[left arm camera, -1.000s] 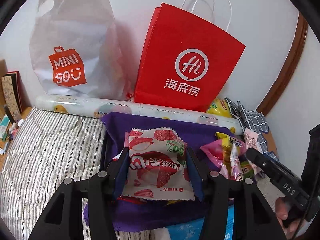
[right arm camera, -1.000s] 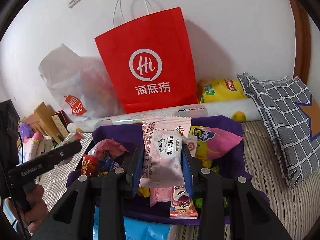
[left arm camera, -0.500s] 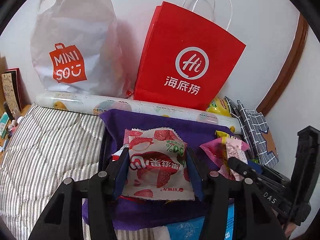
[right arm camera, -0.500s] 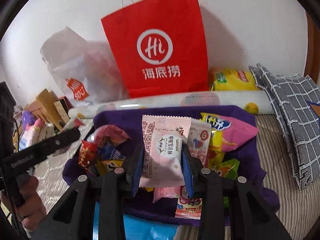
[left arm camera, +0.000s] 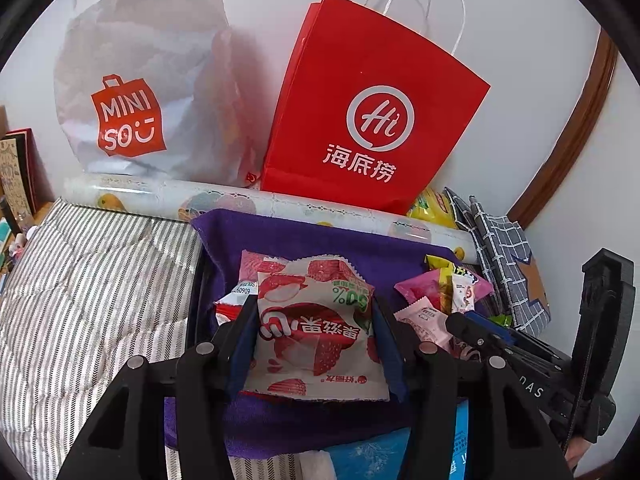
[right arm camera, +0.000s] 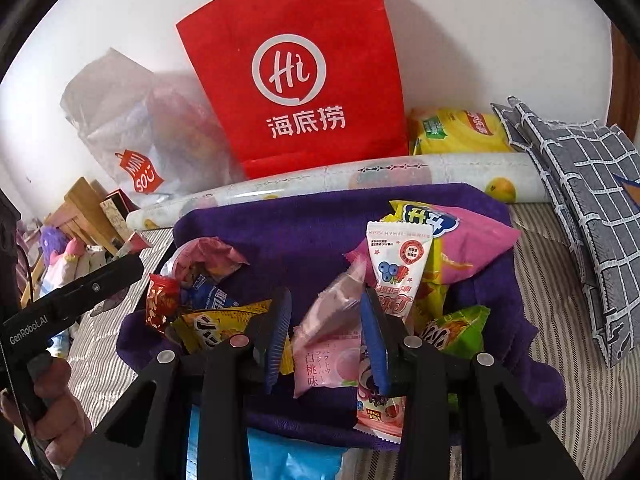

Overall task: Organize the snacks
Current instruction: 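Lower and open right tool releasing pink cake while left tool releases candy bag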

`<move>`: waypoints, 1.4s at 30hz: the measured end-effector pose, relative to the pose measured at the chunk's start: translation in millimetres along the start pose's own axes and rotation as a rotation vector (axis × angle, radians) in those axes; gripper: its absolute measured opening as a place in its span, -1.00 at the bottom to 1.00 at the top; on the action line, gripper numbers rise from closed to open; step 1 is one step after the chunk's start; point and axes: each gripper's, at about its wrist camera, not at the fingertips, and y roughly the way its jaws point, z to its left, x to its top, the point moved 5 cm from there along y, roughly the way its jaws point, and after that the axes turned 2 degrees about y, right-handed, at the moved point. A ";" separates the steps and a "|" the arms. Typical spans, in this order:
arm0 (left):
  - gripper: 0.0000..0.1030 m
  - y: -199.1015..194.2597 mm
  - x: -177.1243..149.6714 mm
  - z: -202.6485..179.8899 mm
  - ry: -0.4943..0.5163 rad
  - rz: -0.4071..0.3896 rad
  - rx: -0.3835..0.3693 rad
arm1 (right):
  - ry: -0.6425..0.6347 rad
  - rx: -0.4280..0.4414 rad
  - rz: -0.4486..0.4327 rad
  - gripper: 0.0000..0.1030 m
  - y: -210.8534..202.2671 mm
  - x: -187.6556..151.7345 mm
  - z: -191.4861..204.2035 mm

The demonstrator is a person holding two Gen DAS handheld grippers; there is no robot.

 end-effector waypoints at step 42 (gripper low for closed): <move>0.02 35.8 -13.3 -8.3 0.004 0.083 0.013 | -0.029 -0.046 -0.057 -0.27 -25.9 1.6 -0.9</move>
